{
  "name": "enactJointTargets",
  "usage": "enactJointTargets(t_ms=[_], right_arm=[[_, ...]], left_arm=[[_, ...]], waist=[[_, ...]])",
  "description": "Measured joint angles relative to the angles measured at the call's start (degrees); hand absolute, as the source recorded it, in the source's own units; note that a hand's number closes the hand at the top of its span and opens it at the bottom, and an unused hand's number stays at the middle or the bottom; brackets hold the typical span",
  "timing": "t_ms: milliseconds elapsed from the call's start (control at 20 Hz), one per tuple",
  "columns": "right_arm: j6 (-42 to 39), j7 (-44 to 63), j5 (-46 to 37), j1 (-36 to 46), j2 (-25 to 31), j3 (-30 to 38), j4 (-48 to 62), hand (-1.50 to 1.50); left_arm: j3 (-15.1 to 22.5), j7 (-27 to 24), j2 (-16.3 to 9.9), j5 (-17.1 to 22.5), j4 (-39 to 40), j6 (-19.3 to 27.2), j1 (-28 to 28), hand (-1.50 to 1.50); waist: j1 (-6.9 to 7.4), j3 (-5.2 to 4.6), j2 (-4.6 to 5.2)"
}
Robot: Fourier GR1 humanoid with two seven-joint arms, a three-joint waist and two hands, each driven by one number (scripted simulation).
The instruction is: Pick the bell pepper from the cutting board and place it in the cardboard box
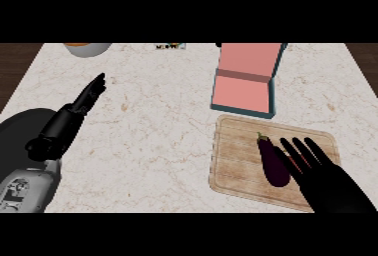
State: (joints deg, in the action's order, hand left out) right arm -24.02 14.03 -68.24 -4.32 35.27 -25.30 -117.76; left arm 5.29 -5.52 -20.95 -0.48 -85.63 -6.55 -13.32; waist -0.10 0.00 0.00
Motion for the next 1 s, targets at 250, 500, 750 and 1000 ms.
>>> enactJointTargets(t_ms=[250, 500, 750, 1000], right_arm=[[-0.8, -2.1, -2.2, 2.2, -1.6, 2.5, 3.5, -1.50], [1.4, -5.3, -4.3, 1.4, -3.5, 3.4, 6.8, -1.50], [3.8, -8.7, -5.9, 1.3, -5.4, 4.5, 11.5, -1.50], [4.4, -9.3, -8.6, 3.0, -7.8, 5.8, 15.3, -1.50]], left_arm=[[-1.0, 0.6, 0.9, -1.3, -2.5, -1.0, 1.8, 0.00], [-0.9, 2.6, 3.0, -3.3, -4.9, -1.1, 2.2, 0.00], [-3.2, 2.6, 3.2, -3.6, -3.8, -3.2, 1.2, 0.00], [-4.7, 2.5, 3.8, -4.1, -3.2, -4.4, 0.6, 0.00]], waist=[[0.11, 0.01, -0.01], [0.09, 0.00, -0.03], [0.05, 0.01, -0.01], [0.06, 0.01, 0.00]])
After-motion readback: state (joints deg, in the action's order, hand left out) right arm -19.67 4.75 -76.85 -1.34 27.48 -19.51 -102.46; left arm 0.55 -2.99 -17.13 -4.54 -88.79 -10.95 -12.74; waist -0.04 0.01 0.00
